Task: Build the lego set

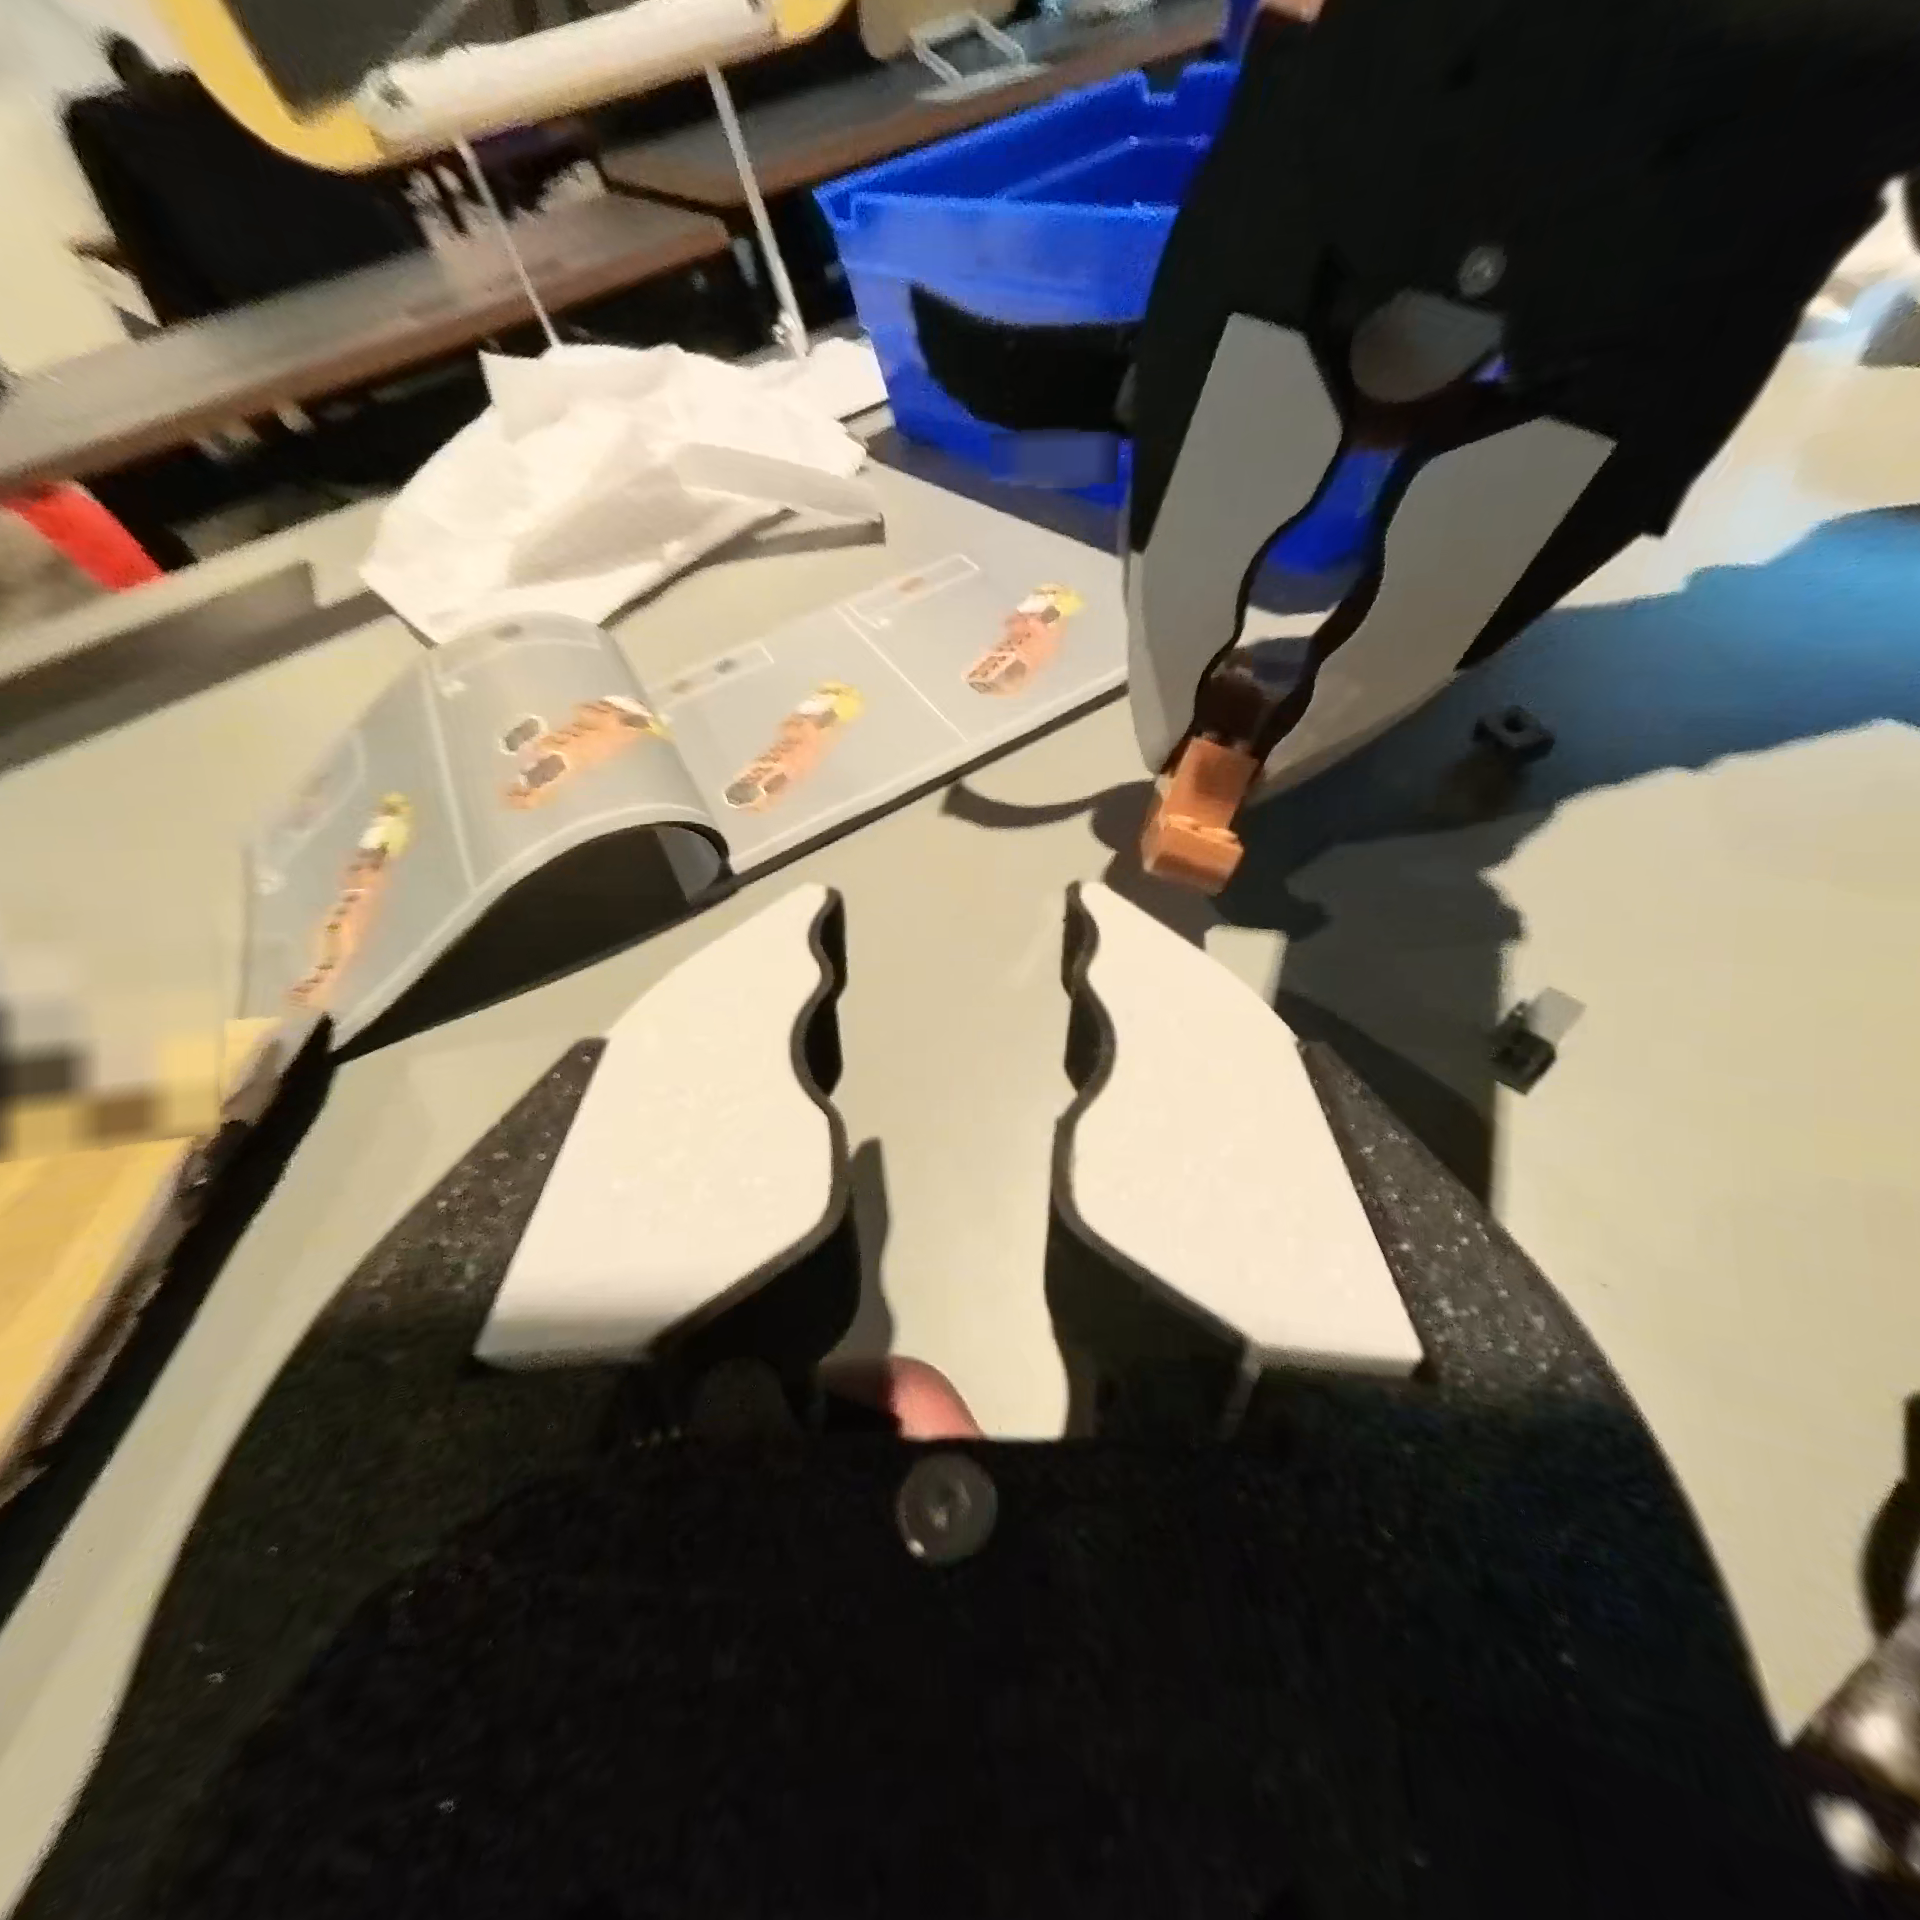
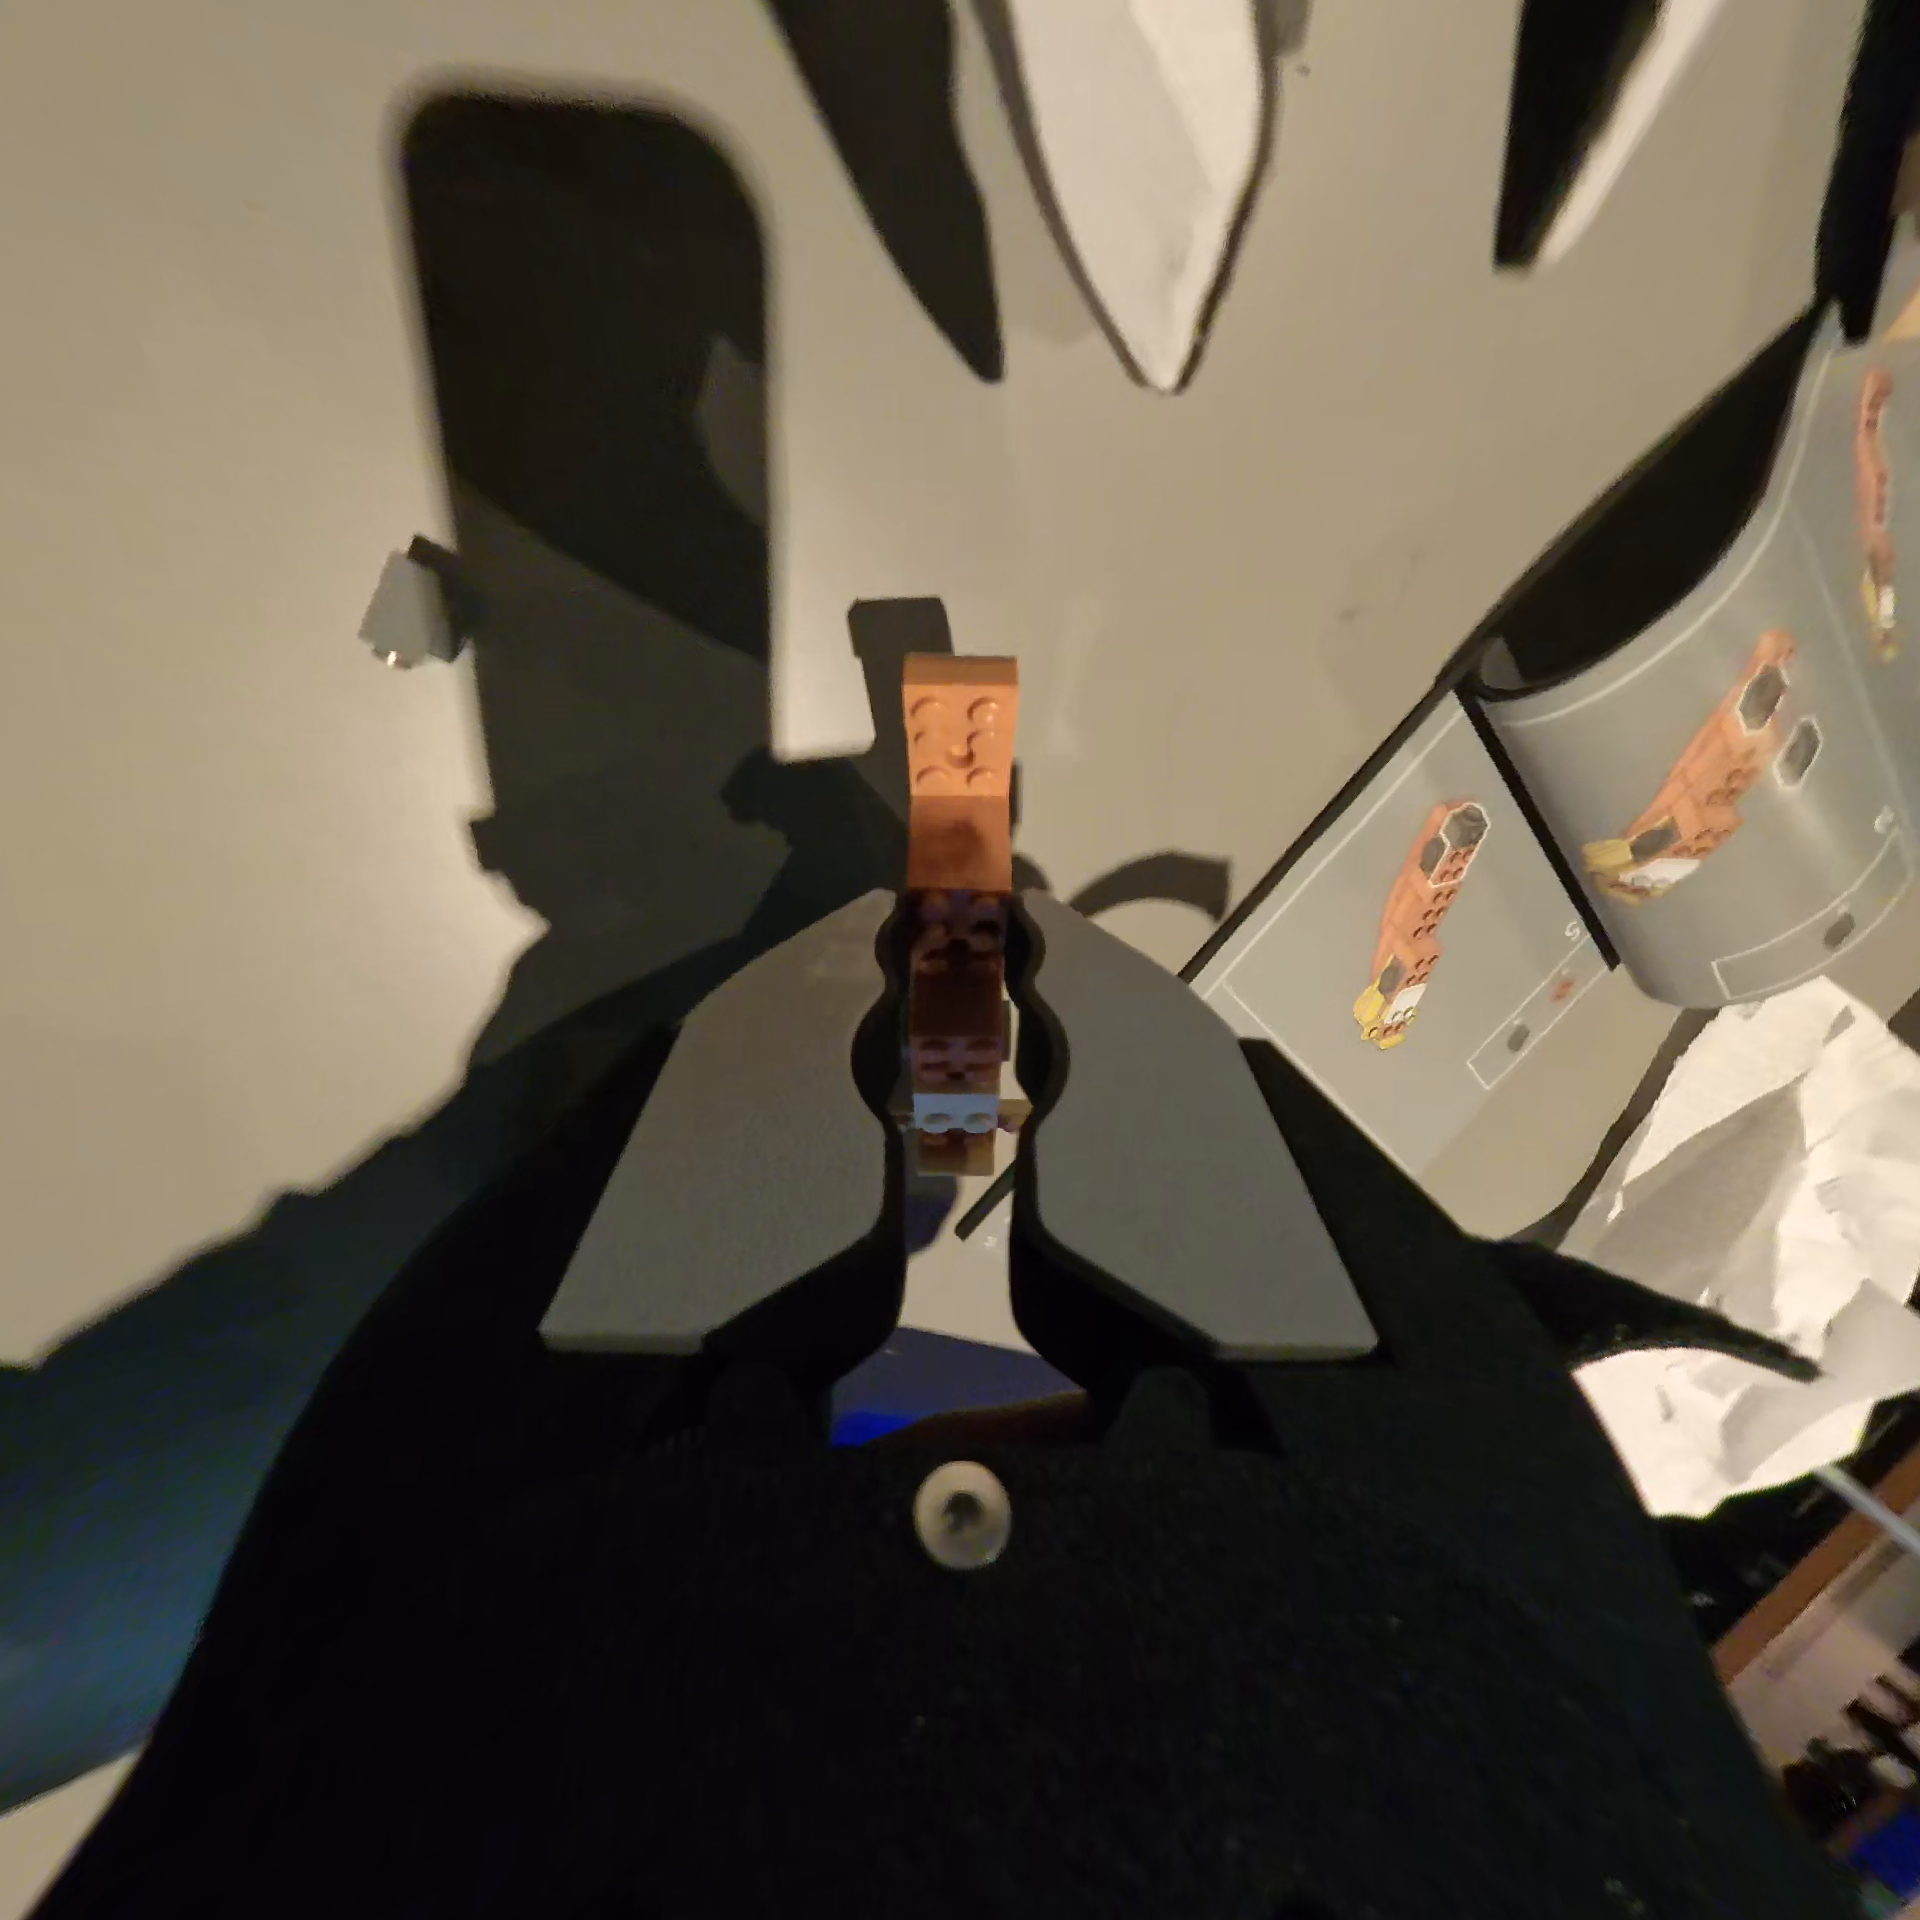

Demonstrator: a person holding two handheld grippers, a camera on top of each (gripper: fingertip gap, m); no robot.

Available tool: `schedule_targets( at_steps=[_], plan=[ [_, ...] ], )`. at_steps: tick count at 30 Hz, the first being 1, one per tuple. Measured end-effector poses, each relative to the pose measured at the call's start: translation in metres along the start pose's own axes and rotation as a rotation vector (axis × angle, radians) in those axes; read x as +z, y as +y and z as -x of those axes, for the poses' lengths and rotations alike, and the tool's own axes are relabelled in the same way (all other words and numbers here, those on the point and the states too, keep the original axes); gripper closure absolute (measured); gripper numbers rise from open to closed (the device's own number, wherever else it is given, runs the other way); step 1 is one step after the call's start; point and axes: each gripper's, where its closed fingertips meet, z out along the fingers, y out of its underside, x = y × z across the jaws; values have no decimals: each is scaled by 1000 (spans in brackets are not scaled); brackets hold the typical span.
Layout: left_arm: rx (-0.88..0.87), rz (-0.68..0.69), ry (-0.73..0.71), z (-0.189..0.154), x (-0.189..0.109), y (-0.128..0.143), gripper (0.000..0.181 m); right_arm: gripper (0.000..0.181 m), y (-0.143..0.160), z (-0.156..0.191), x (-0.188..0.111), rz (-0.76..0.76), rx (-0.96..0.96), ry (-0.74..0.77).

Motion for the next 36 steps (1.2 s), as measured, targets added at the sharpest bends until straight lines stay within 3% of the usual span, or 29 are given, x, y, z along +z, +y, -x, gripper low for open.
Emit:
schedule_targets(
  at_steps=[12,14,18,23,27,31,34,36],
  plan=[
    [192,176,260,-51,4,27,141,165,-5,-3,13,188,-343,-75],
    [204,190,272,-54,4,29,140,153,-3,-10,13,210,-337,-30],
    [172,181,300,-56,-3,29,139,136,-4,-10,-10,102,-127,44],
    [118,147,329,-54,-13,26,140,154,-37,39,-34,-246,317,12],
    [82,142,371,-55,-14,24,140,154,-39,70,-14,-209,464,27],
    [77,132,401,-59,-14,22,140,160,-46,71,-9,-257,579,33],
    [90,135,414,-64,-15,22,140,159,-46,72,0,-230,568,40],
    [81,129,436,-70,-17,20,140,170,-47,74,3,-208,528,33]
  ],
)
